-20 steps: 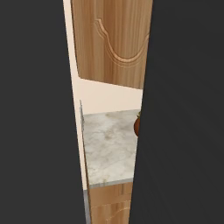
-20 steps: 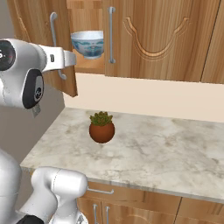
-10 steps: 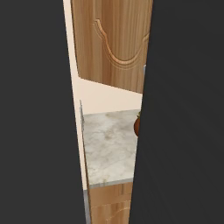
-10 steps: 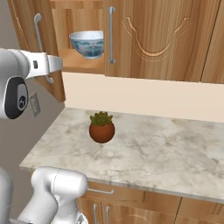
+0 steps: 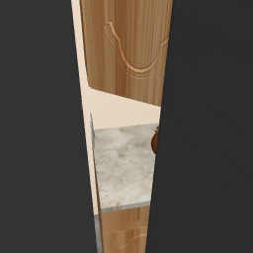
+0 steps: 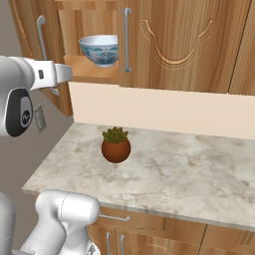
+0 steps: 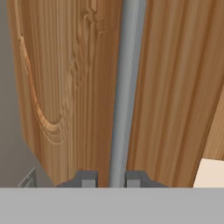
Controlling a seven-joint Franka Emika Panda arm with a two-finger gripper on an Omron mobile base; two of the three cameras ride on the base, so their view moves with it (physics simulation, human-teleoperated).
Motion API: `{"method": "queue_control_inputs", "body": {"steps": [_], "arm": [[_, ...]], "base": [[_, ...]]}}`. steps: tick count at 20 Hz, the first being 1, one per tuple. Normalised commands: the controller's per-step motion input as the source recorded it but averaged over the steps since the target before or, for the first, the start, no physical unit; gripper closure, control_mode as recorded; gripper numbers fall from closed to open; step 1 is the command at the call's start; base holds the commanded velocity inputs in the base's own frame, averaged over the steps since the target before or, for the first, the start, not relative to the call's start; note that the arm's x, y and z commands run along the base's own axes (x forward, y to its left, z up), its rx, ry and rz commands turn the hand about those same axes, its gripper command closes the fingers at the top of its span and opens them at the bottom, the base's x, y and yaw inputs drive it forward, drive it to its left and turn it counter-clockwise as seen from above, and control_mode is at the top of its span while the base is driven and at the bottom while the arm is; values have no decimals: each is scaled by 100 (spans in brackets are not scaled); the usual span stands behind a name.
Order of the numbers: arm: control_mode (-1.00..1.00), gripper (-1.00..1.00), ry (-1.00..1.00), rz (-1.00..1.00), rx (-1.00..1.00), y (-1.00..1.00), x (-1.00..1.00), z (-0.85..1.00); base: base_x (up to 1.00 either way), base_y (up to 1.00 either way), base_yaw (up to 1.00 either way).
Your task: Move the bowls from the cabinet to the plates on the dining table.
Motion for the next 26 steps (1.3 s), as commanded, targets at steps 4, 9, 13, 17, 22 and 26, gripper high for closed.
{"method": "queue_control_inputs", "body": {"steps": [4, 9, 13, 17, 22, 26], "arm": [[-100, -100, 0, 0, 0, 3, -3, 0], [-100, -100, -9, 0, 0, 6, -52, 0], [-100, -100, -5, -5, 5, -45, -75, 2], [-100, -100, 0, -9, 14, -72, -51, 11], [-100, -100, 0, -9, 11, -49, -22, 12], [-100, -100, 0, -21, 10, -72, 0, 0]], "base": [[0, 0, 0], [0, 0, 0], [0, 0, 0], [0, 0, 0], [0, 0, 0], [0, 0, 0]]}}
